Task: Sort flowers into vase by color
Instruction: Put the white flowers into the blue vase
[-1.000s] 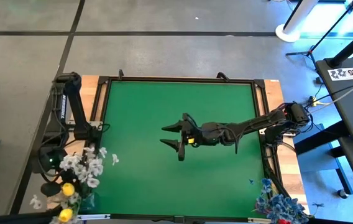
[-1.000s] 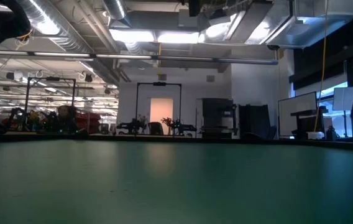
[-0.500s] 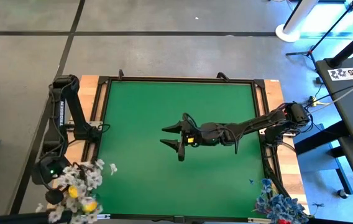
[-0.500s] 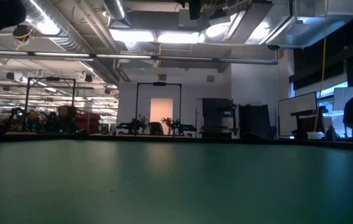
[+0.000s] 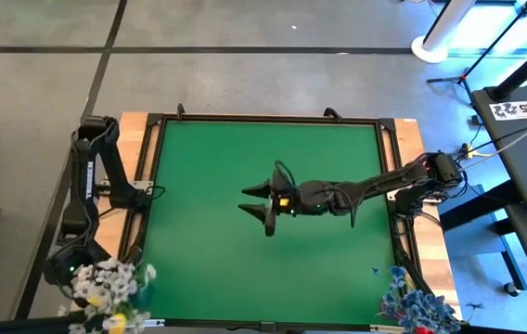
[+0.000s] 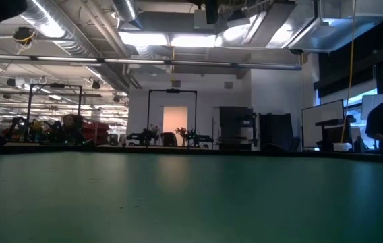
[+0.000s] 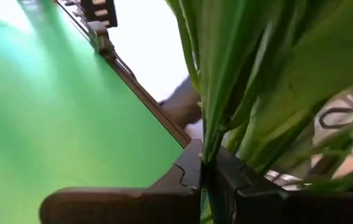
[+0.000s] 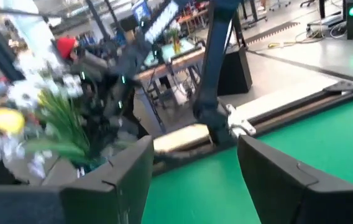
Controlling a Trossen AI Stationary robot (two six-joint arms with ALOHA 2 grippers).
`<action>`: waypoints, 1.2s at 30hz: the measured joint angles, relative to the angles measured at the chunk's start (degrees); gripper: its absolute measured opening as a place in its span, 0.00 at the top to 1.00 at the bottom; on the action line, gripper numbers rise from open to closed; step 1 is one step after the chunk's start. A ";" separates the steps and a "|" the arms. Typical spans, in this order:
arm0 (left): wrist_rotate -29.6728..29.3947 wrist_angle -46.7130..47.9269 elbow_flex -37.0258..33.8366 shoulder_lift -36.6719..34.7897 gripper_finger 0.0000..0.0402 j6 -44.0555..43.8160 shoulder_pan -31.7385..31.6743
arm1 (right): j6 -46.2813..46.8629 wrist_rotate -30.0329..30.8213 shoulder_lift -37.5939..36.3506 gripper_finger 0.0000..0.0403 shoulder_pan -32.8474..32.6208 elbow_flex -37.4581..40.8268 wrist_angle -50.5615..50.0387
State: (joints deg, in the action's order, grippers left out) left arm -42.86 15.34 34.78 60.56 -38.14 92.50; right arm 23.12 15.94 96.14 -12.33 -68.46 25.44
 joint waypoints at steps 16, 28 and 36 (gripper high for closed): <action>-10.61 -22.89 -14.08 -4.99 0.99 14.33 0.90 | -1.32 -2.05 -0.25 0.43 5.32 -7.77 -10.63; -14.62 -31.73 -19.51 -14.11 0.96 19.70 -4.06 | -4.29 -2.03 -0.25 0.43 5.23 -7.77 -12.64; -7.25 -26.92 -19.76 -18.62 0.78 15.40 -10.31 | -4.91 -2.49 -0.25 0.43 5.17 -7.77 -14.62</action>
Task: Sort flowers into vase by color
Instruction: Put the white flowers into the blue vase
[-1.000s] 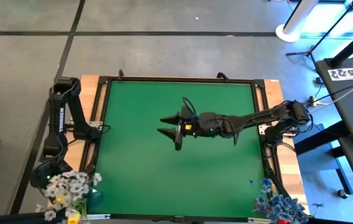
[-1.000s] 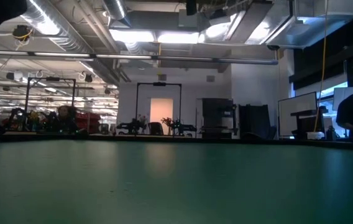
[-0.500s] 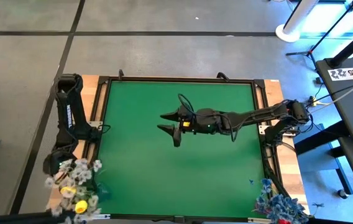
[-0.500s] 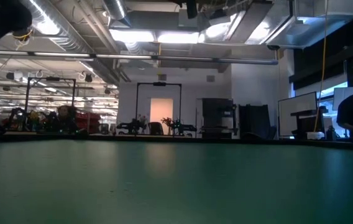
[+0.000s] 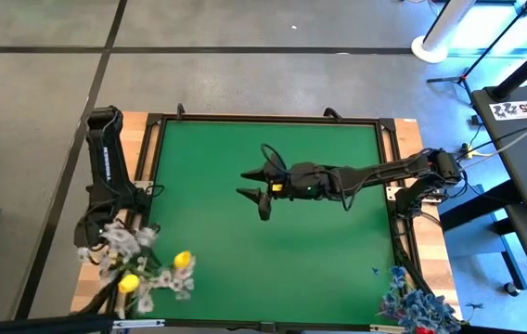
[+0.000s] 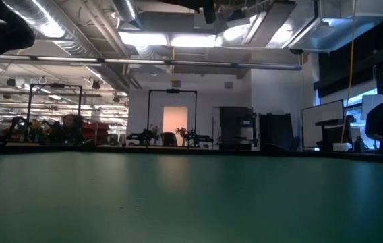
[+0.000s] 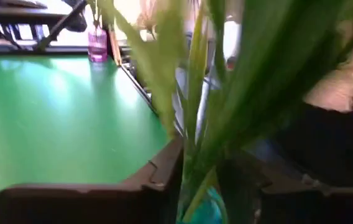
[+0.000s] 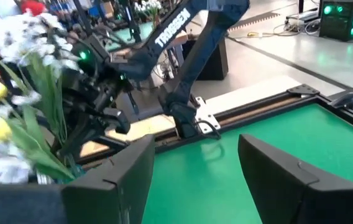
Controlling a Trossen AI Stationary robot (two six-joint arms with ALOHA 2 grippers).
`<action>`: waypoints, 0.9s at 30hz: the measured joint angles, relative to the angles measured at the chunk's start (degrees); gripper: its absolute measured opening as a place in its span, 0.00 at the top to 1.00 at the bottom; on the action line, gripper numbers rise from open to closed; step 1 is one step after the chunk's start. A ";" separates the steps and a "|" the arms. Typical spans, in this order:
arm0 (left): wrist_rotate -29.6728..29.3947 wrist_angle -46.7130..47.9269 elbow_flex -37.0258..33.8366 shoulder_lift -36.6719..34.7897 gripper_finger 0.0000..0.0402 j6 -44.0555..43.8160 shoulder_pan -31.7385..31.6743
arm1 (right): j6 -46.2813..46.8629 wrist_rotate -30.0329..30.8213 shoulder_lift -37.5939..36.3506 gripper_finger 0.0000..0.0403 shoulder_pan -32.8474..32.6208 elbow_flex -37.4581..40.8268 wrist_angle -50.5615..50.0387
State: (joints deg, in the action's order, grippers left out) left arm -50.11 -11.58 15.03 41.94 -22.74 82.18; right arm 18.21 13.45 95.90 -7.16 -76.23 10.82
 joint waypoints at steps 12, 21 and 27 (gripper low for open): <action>6.33 5.63 0.00 -8.35 0.64 -10.14 -0.91 | -2.64 -0.15 0.00 0.43 0.06 0.00 -2.00; 20.53 9.29 4.18 -14.62 0.57 -12.07 -0.85 | -3.56 -0.30 0.00 0.36 0.07 0.00 -1.98; 21.82 21.47 8.63 -15.29 0.57 -20.96 -0.90 | -4.21 -1.40 0.00 0.30 0.07 0.00 -1.95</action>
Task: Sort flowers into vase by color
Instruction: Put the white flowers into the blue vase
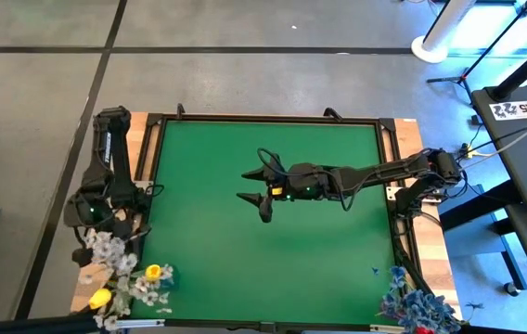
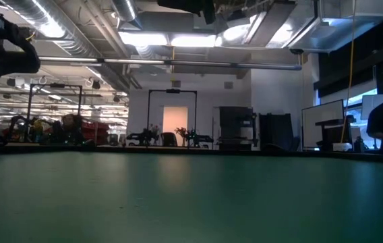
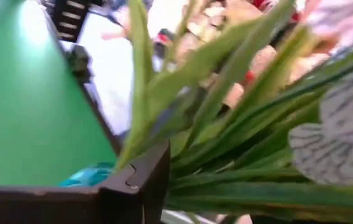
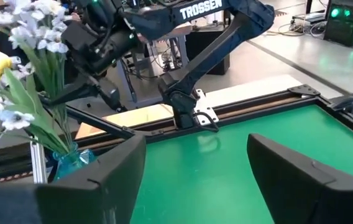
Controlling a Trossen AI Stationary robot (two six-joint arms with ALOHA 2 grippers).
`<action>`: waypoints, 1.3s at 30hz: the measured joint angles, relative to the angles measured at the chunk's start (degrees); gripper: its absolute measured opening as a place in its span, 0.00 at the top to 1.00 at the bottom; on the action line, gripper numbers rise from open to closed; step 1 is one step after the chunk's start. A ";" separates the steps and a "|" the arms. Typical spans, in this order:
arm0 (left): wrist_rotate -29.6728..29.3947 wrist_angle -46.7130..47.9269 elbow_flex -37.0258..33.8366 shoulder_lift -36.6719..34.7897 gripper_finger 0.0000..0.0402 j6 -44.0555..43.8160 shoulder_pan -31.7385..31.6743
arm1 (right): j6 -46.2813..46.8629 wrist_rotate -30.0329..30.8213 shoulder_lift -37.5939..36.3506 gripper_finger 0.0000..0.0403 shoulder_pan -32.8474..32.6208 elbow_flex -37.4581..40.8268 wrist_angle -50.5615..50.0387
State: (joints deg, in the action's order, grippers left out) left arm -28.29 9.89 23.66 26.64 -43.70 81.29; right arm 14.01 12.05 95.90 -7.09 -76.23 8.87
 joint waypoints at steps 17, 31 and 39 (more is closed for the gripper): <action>7.49 19.04 13.89 -0.16 0.57 -6.77 -10.18 | -1.04 -2.53 -0.02 0.22 -0.02 0.00 -0.27; 14.32 25.43 22.76 -0.16 0.57 -0.93 -10.46 | -0.82 -3.12 -0.02 0.22 -0.02 0.00 -1.93; 12.80 28.73 24.90 -0.21 0.57 4.99 -10.46 | -0.36 -3.12 -0.02 0.22 -0.02 0.00 -1.89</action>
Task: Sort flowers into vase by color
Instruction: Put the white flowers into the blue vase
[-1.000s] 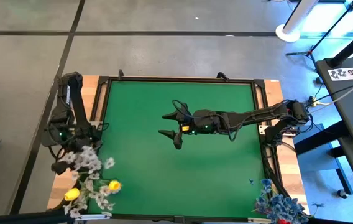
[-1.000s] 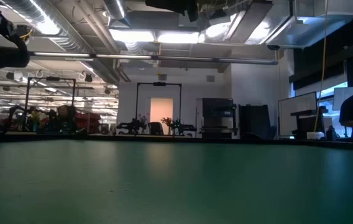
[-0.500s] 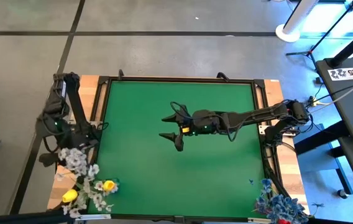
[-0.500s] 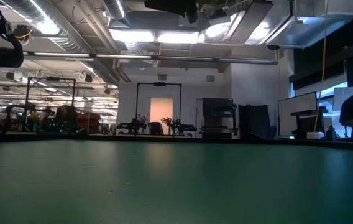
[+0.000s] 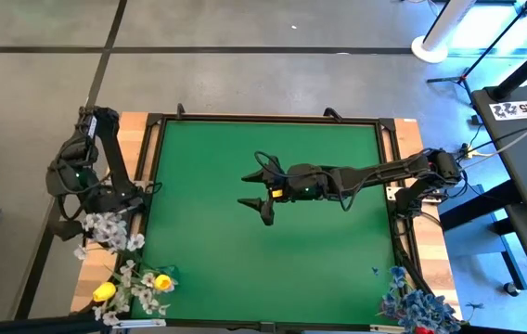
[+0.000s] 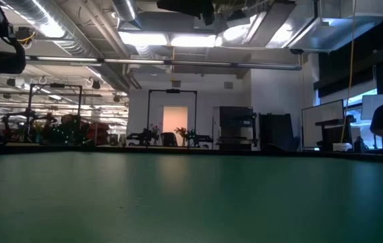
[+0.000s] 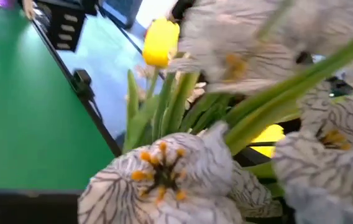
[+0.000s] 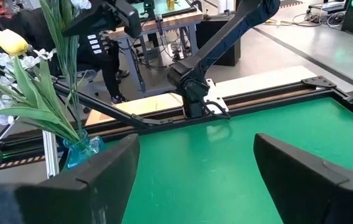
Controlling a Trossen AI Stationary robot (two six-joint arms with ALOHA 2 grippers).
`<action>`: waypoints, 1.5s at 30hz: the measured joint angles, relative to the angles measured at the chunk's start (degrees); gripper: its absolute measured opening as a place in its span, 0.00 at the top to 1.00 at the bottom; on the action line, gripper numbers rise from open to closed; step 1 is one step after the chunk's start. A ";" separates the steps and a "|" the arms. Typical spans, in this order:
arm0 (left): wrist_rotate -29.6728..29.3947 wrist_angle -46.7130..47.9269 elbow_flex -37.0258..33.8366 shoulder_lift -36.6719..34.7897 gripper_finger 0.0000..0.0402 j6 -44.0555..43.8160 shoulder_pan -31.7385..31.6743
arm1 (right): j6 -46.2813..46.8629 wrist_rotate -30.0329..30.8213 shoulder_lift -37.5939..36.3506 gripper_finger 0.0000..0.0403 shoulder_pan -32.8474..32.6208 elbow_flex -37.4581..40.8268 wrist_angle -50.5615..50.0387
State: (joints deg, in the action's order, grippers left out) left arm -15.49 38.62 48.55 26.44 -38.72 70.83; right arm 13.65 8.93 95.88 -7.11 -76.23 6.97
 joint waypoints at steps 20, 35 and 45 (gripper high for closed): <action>-18.65 -2.21 0.00 -5.49 0.57 20.10 0.00 | -7.81 6.53 -0.07 0.22 -0.04 -7.87 -1.00; -14.84 -12.82 -6.50 1.84 0.57 14.38 -0.02 | -7.90 6.51 -0.07 0.22 0.03 -7.85 -7.18; -13.98 2.44 -6.32 2.36 0.57 -4.96 -0.04 | -9.42 6.49 -0.04 0.22 0.39 -7.85 -8.07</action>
State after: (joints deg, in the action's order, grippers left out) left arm -29.47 41.06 42.24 28.80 -43.68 70.78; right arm 4.23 15.42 95.83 -6.72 -84.07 -1.09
